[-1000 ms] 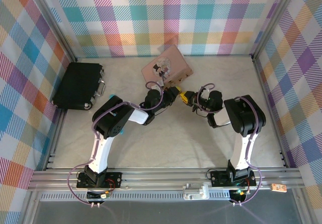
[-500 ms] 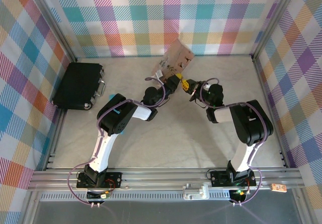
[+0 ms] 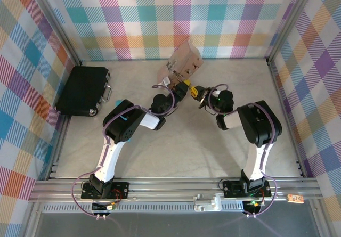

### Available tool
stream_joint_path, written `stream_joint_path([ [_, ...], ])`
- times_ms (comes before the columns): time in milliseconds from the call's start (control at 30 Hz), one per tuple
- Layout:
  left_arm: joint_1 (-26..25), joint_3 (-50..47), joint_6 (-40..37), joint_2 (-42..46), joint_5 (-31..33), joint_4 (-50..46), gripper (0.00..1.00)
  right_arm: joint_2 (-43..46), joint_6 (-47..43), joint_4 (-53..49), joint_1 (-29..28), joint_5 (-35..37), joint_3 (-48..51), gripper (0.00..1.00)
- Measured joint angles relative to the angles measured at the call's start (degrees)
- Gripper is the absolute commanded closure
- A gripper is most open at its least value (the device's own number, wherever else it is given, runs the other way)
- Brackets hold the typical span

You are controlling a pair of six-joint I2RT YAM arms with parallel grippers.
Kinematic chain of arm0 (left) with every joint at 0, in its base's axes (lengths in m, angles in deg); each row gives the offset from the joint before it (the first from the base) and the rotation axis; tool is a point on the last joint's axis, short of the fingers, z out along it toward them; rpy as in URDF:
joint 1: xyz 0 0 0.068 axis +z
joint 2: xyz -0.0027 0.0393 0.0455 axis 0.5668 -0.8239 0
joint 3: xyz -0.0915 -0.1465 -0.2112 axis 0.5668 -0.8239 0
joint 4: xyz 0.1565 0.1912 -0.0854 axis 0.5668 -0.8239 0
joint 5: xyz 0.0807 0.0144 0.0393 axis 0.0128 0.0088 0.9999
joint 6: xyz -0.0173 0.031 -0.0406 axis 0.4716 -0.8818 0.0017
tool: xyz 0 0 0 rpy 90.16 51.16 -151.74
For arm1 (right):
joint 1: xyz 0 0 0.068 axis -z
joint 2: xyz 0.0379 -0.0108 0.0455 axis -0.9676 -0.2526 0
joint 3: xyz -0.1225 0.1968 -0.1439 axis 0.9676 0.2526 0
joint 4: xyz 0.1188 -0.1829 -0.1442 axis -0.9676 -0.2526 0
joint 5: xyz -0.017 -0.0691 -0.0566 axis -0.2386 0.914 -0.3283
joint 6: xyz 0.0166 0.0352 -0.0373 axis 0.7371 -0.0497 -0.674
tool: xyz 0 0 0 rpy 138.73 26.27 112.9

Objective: Unlock a padlock with a key

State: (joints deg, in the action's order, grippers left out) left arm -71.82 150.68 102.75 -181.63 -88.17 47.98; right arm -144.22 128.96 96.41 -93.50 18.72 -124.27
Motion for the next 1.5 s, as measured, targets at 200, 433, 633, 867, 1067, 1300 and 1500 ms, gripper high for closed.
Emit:
stream_joint_path([
  [200,-0.02,-2.71,2.1,0.0,0.33,-3.82,1.0,-4.13,-4.76,-0.17,0.61,-4.0,-0.02,1.0],
  [433,-0.02,-2.71,3.58,0.0,0.2,-4.17,1.0,-4.31,-11.54,-0.37,1.07,-5.57,-0.42,0.99],
  [633,-0.22,-2.69,3.69,0.0,-1.01,-6.29,1.0,-4.13,-18.73,-3.8,1.64,-7.1,-0.04,0.58],
  [867,-1.81,-3.58,3.02,0.7,-5.29,-16.2,1.0,8.09,-37.53,-24.15,4.66,-6.01,4.76,0.47],
  [1067,-2.62,-4.33,0.96,1.84,-6.54,-25.18,0.98,22.95,-58.49,-47.41,6.19,-0.35,2.91,0.42],
  [1300,-3.04,-5.7,-0.35,5.22,-6.62,-28.63,0.22,30.21,-78.68,-67.32,6.16,4.52,-2.1,0.4],
  [1500,-3.28,-11.76,-1.18,12.87,-5.9,-29.99,0.0,31.34,-89.5,-76.89,4.46,8.02,-3.67,0.4],
])
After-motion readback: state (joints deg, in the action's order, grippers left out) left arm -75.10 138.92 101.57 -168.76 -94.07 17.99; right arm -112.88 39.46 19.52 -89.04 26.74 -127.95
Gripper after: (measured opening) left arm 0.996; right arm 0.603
